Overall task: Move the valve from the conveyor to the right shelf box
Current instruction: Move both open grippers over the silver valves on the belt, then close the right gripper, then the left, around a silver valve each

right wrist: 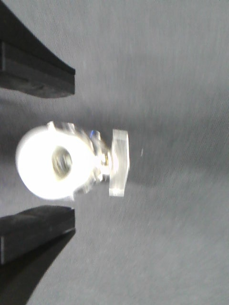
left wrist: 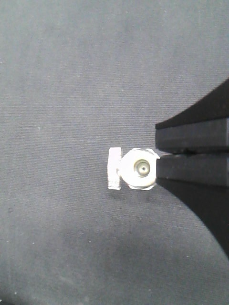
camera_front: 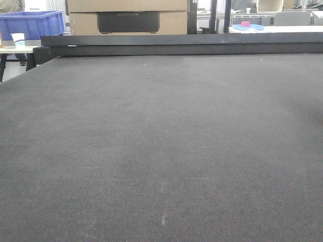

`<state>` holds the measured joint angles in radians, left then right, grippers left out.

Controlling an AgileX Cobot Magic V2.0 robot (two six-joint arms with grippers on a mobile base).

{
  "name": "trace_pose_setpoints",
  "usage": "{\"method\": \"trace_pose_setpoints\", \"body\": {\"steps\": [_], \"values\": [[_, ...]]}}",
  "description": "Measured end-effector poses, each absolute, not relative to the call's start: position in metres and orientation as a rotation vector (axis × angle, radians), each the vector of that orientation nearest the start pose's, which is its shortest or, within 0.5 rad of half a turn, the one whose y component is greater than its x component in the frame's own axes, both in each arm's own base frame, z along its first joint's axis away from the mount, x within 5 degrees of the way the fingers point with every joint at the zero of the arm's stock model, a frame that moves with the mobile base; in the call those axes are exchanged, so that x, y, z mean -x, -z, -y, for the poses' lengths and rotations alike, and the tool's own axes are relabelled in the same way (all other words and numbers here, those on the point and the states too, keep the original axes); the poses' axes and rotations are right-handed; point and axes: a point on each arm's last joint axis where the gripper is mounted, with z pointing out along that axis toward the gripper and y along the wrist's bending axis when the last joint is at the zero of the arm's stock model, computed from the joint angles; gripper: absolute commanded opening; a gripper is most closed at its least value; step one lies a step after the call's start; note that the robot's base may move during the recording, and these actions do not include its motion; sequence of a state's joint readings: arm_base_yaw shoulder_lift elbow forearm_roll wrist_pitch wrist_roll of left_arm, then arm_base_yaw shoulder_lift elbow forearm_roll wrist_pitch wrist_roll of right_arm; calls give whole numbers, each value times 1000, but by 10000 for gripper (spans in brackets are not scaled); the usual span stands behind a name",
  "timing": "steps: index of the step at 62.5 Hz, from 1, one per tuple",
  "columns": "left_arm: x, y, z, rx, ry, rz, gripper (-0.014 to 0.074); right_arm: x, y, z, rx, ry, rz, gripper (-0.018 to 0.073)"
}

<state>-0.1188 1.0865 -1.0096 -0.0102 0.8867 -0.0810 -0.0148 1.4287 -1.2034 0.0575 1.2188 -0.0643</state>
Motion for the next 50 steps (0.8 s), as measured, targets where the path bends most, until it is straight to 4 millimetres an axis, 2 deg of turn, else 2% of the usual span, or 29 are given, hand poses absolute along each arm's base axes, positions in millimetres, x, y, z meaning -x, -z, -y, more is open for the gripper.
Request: {"method": "trace_pose_setpoints", "body": {"steps": [6, 27, 50], "values": [[-209, -344, 26, -42, 101, -2465, -111, -273, -301, 5, 34, -100, -2941, 364], [-208, -344, 26, -42, 101, -2471, -111, -273, -293, 3, 90, -131, -2965, 364], [-208, -344, 26, -42, 101, -2471, -111, -270, -266, 5, 90, -107, -2968, 363]]}}
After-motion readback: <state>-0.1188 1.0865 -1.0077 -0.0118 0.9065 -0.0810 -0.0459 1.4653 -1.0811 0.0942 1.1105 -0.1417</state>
